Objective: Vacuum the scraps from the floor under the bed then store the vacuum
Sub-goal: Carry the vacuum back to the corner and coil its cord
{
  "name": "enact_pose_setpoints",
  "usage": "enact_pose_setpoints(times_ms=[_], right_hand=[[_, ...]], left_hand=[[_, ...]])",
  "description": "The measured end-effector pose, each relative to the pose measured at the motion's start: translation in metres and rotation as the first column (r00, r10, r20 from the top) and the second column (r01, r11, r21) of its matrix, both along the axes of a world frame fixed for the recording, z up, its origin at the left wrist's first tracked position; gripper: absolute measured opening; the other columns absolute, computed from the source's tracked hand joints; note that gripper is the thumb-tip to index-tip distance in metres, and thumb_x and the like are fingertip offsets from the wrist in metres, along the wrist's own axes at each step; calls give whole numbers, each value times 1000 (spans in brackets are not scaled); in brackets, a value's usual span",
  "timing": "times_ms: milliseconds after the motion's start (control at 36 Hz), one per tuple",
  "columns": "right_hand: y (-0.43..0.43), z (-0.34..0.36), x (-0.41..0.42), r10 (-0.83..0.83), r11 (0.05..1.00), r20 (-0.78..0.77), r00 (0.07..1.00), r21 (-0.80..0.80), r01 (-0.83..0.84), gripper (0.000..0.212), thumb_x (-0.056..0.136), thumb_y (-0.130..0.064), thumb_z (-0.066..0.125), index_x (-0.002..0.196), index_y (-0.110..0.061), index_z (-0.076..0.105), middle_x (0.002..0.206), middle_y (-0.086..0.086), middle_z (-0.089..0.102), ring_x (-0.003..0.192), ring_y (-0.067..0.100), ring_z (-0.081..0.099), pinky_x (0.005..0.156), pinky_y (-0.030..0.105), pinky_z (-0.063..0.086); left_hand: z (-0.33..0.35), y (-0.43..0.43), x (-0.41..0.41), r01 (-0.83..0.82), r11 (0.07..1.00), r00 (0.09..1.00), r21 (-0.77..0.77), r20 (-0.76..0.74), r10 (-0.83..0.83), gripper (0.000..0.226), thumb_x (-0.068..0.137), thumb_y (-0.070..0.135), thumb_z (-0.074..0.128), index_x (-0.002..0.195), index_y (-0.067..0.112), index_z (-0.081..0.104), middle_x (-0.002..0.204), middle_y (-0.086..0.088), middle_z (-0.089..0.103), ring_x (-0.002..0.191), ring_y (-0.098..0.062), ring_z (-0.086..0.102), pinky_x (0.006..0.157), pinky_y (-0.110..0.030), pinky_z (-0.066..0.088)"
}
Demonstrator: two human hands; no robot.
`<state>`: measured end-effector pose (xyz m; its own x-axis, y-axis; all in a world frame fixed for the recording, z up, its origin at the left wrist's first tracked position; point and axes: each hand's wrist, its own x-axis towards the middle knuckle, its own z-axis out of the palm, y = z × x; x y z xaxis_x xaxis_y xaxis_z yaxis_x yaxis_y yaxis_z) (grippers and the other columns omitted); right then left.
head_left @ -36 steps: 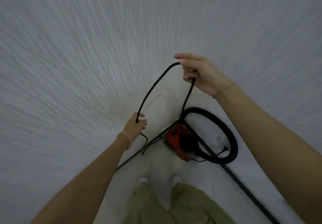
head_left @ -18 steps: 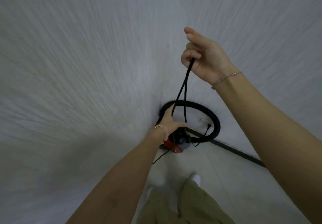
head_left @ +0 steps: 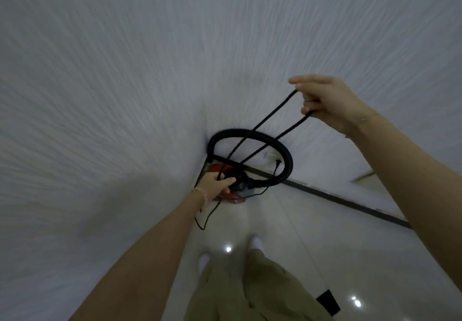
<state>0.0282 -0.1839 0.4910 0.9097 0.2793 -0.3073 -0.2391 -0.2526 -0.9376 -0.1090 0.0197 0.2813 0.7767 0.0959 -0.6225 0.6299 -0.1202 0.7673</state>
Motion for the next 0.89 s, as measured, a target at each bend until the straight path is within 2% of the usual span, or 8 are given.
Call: enact_pose_setpoints(times_ms=[139, 250, 361, 445, 528, 639, 750, 889], right_hand=[[-42, -75, 5, 5, 979, -82, 997, -202, -21, 20, 92, -10, 55, 108, -13, 67, 58, -2, 40, 46, 8, 40, 64, 27, 48], [-58, -128, -1, 13, 939, -149, 989, -338, -64, 18, 94, -7, 51, 106, -8, 64, 63, 6, 49, 56, 16, 47, 52, 17, 53], [-68, -182, -10, -37, 915, -287, 957, -394, -83, 20, 96, -8, 47, 109, -7, 63, 64, 8, 47, 57, 17, 45, 51, 23, 46], [-67, -219, -15, -79, 906, -450, 889, -404, -124, 17, 95, -19, 51, 107, -12, 61, 67, 6, 47, 60, 15, 45, 57, 24, 43], [-56, -244, -21, -51, 913, -575, 816, -359, -196, 26, 93, -30, 54, 114, -14, 57, 83, 3, 51, 72, 15, 49, 71, 30, 49], [-29, -271, -22, 194, 823, -329, 924, -459, -335, 45, 90, -44, 52, 122, -14, 56, 107, 0, 50, 103, 20, 49, 91, 34, 37], [8, -277, -27, 301, 908, -12, 954, -301, -290, 45, 92, -39, 54, 131, -17, 51, 122, -6, 47, 120, 12, 43, 106, 31, 32], [55, -281, -40, 593, 790, 99, 799, -263, -554, 90, 71, -58, 65, 146, -28, 27, 146, -16, 25, 144, 12, 18, 119, 44, 13]], left_hand=[[-12, 15, -21, -32, 999, 999, 9, -34, 32, 26, 85, 17, 69, 63, 11, 57, 56, 3, 55, 46, 3, 54, 51, -5, 43], [-18, 16, -27, -172, 984, 984, -57, -55, 169, 26, 85, 20, 70, 67, 13, 51, 49, 7, 44, 42, -1, 41, 43, -8, 30], [-27, 11, -21, -286, 941, 958, -183, -47, 282, 28, 73, 33, 78, 79, 12, 61, 71, -2, 55, 72, -18, 50, 73, -28, 40], [-38, 7, -7, -396, 881, 915, -258, -29, 403, 36, 70, 43, 77, 63, 17, 55, 65, 0, 51, 65, -17, 44, 74, -30, 37], [-54, 4, 9, -556, 779, 826, -290, -82, 558, 65, 53, 61, 83, 90, 16, 55, 93, -7, 55, 88, -21, 50, 98, -39, 45], [-62, 0, 19, -628, 741, 772, -238, -74, 631, 83, 34, 68, 83, 90, 13, 56, 91, -11, 55, 85, -21, 51, 92, -36, 47], [-70, 1, 19, -581, 802, 813, -140, -39, 581, 43, 75, 43, 75, 57, 20, 43, 65, -4, 40, 69, -22, 36, 70, -25, 44], [-86, 3, 11, -395, 913, 917, -106, 18, 399, 44, 72, 49, 72, 54, 15, 50, 60, -6, 41, 59, -20, 37, 61, -31, 34]])
